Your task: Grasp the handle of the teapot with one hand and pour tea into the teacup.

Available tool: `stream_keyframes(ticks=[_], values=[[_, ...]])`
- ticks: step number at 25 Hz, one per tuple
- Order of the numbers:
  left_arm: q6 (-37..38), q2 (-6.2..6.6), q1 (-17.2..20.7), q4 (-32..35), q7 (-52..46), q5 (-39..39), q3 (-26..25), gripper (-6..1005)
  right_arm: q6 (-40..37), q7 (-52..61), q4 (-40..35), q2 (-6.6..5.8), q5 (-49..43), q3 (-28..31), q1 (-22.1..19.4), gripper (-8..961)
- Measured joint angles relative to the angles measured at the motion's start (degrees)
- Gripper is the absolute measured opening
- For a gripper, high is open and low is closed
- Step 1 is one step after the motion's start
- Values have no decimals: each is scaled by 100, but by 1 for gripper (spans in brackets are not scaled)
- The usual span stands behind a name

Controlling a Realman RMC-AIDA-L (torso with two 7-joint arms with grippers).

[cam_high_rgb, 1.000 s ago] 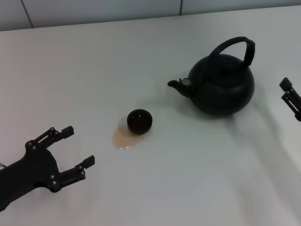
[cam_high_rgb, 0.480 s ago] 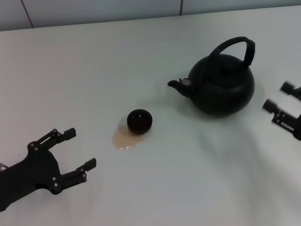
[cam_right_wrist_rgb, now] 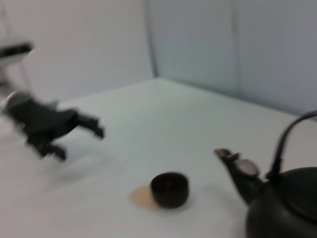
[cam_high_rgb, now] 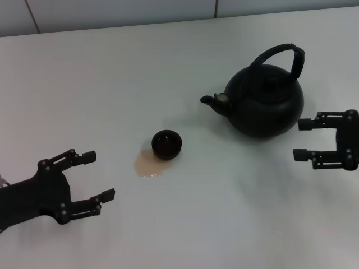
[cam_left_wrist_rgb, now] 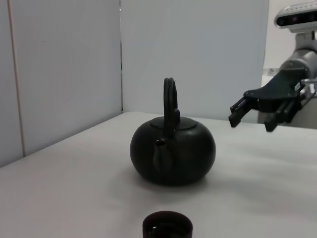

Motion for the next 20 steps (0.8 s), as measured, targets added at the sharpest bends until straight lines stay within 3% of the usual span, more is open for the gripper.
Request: stream_keyframes(ticks=[4,20], values=[[161,101,-108,120,-378,56,37,863,-56,103,-245,74,-14,-313,117,709],[296,95,-161,463,-683,60,187,863,-14,82,-361,230,-50,-324,209,710]])
